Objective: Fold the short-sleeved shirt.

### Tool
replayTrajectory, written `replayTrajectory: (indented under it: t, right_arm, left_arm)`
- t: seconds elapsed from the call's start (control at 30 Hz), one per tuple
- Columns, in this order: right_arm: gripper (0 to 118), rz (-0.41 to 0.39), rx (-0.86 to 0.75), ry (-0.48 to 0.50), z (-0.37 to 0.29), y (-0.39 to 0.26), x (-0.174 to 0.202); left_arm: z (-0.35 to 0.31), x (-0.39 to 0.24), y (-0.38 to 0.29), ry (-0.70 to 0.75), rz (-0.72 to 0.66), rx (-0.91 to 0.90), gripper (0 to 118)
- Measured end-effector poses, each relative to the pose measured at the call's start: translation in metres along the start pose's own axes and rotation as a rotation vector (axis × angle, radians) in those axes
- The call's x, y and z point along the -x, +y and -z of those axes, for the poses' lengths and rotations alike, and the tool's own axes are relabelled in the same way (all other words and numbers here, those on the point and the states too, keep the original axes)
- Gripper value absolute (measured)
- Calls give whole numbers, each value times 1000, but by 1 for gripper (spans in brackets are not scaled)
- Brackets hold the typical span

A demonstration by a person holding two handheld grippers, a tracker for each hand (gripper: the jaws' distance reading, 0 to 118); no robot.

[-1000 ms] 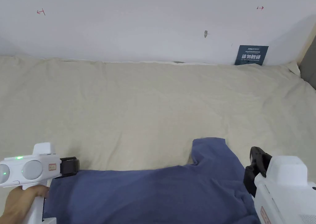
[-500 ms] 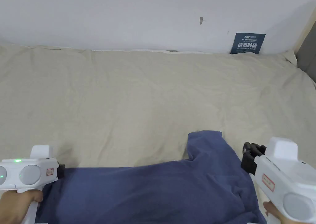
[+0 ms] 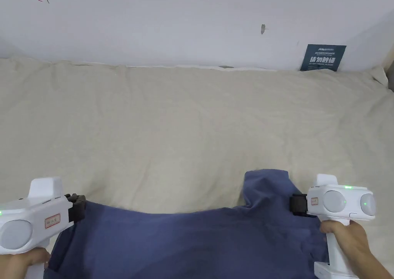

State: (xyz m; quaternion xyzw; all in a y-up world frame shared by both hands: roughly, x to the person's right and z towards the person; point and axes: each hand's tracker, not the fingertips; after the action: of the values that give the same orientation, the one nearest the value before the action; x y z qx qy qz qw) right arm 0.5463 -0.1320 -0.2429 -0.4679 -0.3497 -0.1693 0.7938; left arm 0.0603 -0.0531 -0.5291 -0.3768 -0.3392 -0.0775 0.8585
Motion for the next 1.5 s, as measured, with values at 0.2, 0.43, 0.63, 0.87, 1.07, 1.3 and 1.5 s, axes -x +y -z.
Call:
replayTrajectory:
  t: [0.2,0.43,0.63,0.87,1.07,1.3,1.5]
  right_arm:
    - [27,-73,-40,4,-9,-8,6]
    - [2,-107,-198,47,-81,-16,9]
    - [2,-83,-358,138,-184,-48,-12]
    - [2,-46,-406,196,-261,-130,-30]
    - [2,-5,-363,208,-278,-214,-32]
    - [2,43,-210,126,-231,-287,-39]
    - [2,111,-125,88,-194,-310,-39]
  left_arm:
    - [-1,9,-5,12,-55,19,3]
    - [-29,9,-13,34,-81,-3,3]
    - [-72,10,-19,47,-92,-49,3]
    - [-115,22,-51,60,-112,-33,3]
    - [-138,26,-112,64,-92,46,3]
    - [-135,24,-181,106,-57,168,3]
    - [-112,30,-211,153,-27,241,3]
